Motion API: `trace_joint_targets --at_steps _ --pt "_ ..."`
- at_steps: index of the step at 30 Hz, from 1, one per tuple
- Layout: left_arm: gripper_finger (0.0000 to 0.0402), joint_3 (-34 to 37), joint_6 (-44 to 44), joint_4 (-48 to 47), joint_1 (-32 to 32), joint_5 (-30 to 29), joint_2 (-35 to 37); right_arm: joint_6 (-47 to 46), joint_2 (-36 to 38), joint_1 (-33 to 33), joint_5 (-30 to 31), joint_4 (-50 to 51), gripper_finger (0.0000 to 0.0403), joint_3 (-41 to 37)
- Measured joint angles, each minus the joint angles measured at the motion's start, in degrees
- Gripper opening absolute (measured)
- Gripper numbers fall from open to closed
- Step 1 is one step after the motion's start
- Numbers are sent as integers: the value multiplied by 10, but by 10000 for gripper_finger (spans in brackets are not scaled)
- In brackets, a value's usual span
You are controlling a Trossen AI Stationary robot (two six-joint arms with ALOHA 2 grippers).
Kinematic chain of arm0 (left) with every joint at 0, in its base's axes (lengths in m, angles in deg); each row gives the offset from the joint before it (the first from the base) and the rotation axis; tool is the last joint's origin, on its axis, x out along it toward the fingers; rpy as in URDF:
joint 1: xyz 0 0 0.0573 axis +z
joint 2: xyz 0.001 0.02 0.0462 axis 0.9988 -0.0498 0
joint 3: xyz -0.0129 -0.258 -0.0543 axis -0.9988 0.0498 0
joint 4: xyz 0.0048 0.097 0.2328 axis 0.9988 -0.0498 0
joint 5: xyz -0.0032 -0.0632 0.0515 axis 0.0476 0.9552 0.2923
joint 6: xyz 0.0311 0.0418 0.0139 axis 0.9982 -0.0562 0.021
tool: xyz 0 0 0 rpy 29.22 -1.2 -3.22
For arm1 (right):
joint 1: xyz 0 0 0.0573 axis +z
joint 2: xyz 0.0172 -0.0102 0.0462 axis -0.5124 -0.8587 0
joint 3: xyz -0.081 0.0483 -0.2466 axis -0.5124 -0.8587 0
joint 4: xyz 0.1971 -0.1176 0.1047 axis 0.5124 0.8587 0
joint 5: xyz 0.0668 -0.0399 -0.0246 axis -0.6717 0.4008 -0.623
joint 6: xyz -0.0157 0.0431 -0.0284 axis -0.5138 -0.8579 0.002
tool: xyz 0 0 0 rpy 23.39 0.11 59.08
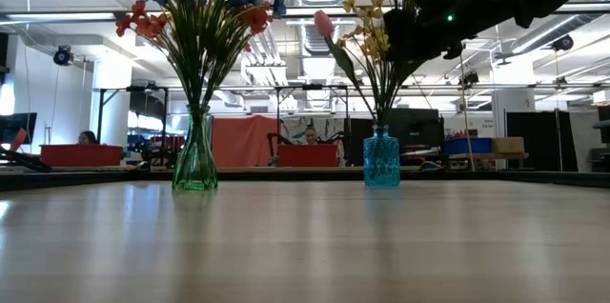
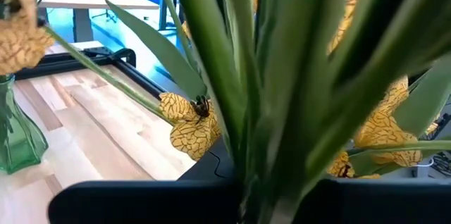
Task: Sort flowers into vase by color
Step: Put the yellow flowers into the blue vase
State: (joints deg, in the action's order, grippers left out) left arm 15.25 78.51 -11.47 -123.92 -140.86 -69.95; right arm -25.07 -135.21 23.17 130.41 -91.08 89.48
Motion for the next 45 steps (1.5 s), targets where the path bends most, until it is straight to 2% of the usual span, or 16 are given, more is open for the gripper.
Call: trace_joint_targets --at_steps 11,22,30,35,45 --pt "205 0 0 0 0 0 0 -19 13 -1 0 20 21 10" --pt "205 0 -2 -6 0 1 0 -40 11 -3 16 46 121 27" --pt "205 0 -13 -15 0 2 0 -93 11 -3 20 141 176 71" --pt "205 0 -13 -18 0 2 0 -107 11 -2 15 224 182 106" --pt "205 0 -13 -26 0 2 0 -144 12 3 14 226 180 108"
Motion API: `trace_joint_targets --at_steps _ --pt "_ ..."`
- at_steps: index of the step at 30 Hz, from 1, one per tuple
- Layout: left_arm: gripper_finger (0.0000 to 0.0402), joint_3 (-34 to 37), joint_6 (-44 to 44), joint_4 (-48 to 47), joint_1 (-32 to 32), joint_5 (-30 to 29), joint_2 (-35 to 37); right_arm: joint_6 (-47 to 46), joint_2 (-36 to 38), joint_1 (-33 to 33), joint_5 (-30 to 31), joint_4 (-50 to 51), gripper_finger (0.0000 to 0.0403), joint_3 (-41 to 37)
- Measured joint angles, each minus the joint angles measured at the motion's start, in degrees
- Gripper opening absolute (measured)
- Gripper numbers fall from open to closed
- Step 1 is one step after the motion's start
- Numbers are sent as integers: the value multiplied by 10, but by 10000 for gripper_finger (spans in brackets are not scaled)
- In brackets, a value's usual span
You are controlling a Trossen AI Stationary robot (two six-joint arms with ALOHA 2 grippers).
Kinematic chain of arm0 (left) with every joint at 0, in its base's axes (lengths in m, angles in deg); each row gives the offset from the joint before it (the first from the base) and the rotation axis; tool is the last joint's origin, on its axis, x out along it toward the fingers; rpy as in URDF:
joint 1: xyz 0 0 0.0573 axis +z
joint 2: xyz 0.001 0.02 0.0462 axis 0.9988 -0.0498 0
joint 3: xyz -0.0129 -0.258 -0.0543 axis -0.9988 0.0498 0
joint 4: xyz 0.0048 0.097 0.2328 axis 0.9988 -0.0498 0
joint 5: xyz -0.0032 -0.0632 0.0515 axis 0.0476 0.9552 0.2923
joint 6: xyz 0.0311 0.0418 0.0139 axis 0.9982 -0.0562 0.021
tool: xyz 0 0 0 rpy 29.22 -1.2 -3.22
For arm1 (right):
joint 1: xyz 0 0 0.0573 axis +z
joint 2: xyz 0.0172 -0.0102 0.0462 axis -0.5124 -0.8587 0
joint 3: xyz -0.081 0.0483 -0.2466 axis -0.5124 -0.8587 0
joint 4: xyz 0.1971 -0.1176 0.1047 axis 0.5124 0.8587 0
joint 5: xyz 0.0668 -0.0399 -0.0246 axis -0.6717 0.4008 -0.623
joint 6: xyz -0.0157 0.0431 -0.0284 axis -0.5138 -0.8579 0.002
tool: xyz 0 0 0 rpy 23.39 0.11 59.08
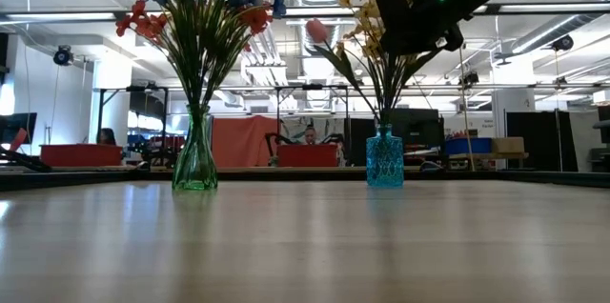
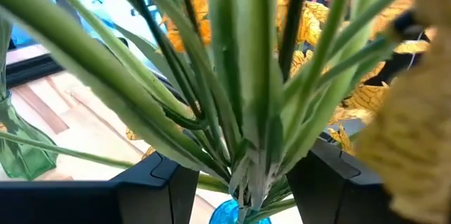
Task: Sort flowers into vase by color
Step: Put the yellow flowers into the blue vase
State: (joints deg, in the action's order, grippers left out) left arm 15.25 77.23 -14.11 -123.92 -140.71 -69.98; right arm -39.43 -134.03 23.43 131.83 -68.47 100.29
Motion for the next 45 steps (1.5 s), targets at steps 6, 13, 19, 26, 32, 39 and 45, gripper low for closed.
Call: trace_joint_targets --at_steps 6,13,19,26,32,39,45 --pt "205 -1 -2 16 6 85 -49 14 0 0 -7 1 174 0" --pt "205 -100 31 32 17 60 -233 44 0 0 -21 0 163 0" --pt "200 -228 72 121 32 -86 -475 49 0 0 -20 0 163 0" --pt "168 -428 162 163 28 -254 -676 50 0 0 -20 0 161 0" --pt "147 -567 98 172 56 -363 -814 60 0 0 -20 1 157 0" --pt "149 -628 52 197 91 -323 -864 59 0 0 -20 9 154 0" --pt "149 -605 -8 226 134 -223 -867 58 0 0 -20 27 148 0"
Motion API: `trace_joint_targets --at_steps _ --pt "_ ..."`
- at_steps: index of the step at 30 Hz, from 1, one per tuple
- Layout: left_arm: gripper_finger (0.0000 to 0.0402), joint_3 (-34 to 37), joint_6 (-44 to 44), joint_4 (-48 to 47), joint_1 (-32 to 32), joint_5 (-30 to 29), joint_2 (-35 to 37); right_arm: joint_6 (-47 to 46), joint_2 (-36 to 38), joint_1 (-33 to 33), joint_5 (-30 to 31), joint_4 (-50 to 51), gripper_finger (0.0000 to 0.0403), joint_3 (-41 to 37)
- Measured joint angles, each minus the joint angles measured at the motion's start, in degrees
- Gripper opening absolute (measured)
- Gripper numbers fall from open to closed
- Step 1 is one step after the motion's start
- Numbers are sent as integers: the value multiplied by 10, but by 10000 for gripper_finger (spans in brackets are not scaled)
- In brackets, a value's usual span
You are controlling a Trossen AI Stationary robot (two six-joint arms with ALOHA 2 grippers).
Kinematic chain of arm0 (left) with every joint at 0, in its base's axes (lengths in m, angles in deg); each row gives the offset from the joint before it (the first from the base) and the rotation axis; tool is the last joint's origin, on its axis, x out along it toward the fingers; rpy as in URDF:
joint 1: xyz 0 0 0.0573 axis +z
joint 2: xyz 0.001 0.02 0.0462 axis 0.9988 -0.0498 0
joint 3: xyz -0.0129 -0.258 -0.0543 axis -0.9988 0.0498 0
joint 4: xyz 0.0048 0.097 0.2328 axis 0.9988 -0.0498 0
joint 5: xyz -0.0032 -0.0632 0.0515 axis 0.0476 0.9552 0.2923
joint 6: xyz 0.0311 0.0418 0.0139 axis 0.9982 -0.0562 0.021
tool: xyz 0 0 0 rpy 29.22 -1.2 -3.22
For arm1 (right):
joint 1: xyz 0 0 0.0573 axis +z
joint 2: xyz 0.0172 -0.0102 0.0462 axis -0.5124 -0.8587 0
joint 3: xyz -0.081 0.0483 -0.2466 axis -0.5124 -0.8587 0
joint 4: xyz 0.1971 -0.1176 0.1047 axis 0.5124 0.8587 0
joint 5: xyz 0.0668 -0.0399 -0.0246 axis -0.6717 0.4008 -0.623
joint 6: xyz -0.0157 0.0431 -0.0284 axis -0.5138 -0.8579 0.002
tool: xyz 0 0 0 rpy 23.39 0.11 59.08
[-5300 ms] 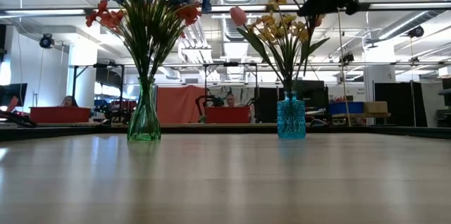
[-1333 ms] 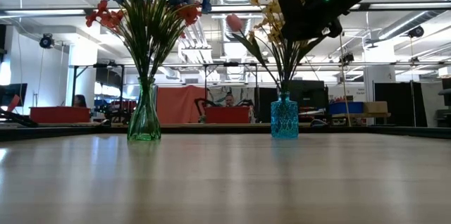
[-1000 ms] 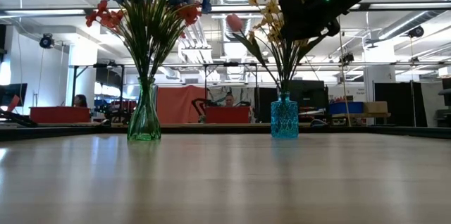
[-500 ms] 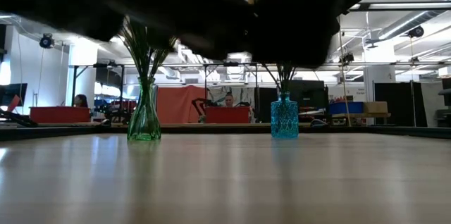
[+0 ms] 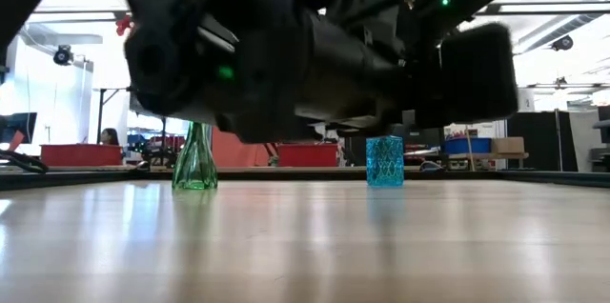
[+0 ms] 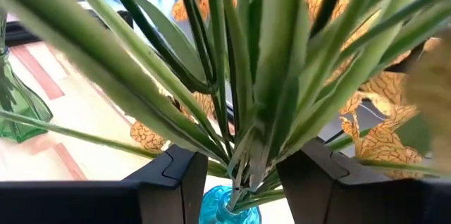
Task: Sort flowers into vase by color
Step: Put the yellow flowers into the blue vase
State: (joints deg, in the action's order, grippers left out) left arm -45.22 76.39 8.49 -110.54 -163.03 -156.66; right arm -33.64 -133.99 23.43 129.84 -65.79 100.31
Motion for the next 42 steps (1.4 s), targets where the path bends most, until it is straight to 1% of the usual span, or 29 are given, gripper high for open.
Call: trace_joint_targets --at_steps 6,13,17,19,21,24,27,30,31,32,34,37,40,42 --pt "149 -4 -9 -1 33 1 0 -5 0 0 0 4 151 0" --pt "158 -5 -38 -3 47 2 3 -5 0 0 0 3 143 0" --pt "160 -6 -19 -1 47 -32 13 -4 0 0 0 3 141 0" --pt "162 -6 -24 -2 47 -53 15 -4 0 0 0 3 143 0" --pt "169 -6 -34 -3 46 -58 16 -4 0 0 0 3 145 0" --pt "195 -6 -37 -3 47 -58 18 -4 0 0 0 3 146 0" --pt "236 -6 -47 -19 48 -61 17 -2 0 0 0 3 143 0" --pt "282 -6 -104 -24 51 -119 13 3 0 0 0 3 139 0" --pt "295 -6 -109 -30 52 -141 12 3 0 0 0 3 138 0" --pt "307 -6 -105 -36 52 -155 10 3 0 0 0 3 137 0" --pt "326 -5 -73 -51 53 -156 8 3 0 0 0 3 137 0" --pt "346 -11 -86 -50 58 -152 8 3 0 0 0 3 137 0" --pt "355 -26 -106 -50 58 -151 9 4 0 0 0 3 137 0" --pt "356 -38 -59 -52 58 -147 9 11 0 0 0 3 137 0"
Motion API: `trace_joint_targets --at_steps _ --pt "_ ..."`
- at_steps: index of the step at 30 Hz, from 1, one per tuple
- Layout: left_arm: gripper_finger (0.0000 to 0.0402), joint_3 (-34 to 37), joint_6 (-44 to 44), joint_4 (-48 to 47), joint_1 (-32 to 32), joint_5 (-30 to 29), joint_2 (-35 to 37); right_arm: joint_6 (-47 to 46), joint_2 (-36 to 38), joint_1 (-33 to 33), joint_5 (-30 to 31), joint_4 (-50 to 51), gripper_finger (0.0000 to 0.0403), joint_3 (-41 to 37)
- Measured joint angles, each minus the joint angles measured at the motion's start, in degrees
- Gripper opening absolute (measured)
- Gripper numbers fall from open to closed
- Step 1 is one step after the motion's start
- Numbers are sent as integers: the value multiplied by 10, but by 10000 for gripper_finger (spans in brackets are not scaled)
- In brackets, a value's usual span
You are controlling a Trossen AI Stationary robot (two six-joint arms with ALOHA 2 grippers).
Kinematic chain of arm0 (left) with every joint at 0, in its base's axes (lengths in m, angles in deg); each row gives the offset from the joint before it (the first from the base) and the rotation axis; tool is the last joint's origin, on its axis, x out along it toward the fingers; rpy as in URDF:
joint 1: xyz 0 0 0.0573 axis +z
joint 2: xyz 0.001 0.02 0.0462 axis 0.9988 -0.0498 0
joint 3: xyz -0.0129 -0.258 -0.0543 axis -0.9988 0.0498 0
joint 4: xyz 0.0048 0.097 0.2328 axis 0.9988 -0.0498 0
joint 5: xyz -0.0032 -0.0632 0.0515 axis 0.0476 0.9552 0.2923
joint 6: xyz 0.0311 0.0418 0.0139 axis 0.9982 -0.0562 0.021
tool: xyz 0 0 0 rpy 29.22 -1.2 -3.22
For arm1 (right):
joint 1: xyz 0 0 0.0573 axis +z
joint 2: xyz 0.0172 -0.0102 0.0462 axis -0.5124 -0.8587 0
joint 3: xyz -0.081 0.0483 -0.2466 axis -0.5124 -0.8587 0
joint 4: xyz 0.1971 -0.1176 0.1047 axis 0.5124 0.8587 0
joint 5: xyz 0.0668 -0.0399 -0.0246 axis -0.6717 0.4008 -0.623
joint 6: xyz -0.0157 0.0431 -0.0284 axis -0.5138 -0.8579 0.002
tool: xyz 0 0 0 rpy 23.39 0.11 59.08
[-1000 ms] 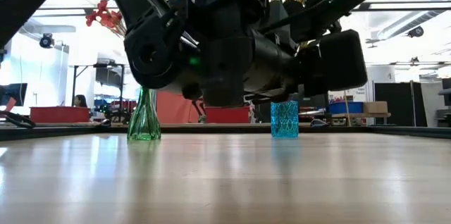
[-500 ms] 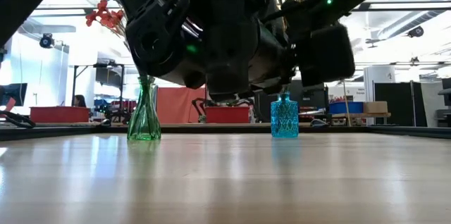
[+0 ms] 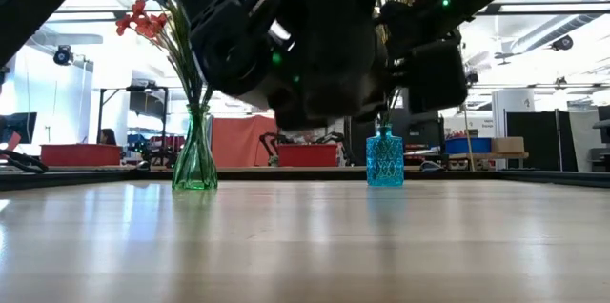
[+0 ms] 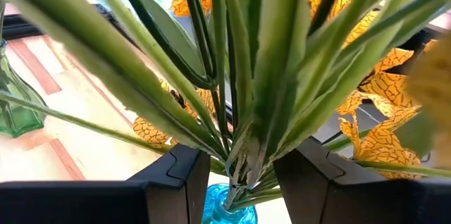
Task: Sort flowers into vase by color
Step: Put the yellow flowers into the blue vase
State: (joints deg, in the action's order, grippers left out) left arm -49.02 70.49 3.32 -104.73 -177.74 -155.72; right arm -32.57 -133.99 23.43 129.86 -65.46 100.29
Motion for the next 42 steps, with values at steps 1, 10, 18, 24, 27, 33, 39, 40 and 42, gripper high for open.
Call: trace_joint_targets --at_steps 1,10,18,24,27,33,39,40,42 --pt "357 -7 34 -1 0 3 0 4 0 0 0 0 137 0" --pt "357 7 83 -57 71 219 -1 8 0 0 0 0 137 0" --pt "357 79 78 58 100 251 -3 15 0 0 3 0 137 0" --pt "357 121 110 129 133 368 -3 -6 0 0 3 5 137 0" --pt "357 127 112 138 155 375 -3 -20 0 0 3 18 137 0" --pt "357 125 107 137 182 375 -3 -17 0 0 5 21 137 0" --pt "357 125 106 121 197 375 -3 -22 0 0 5 24 137 0" --pt "357 125 101 120 199 376 -3 -22 0 0 5 25 137 0" --pt "357 125 87 112 202 376 -3 -22 0 0 5 25 137 0"
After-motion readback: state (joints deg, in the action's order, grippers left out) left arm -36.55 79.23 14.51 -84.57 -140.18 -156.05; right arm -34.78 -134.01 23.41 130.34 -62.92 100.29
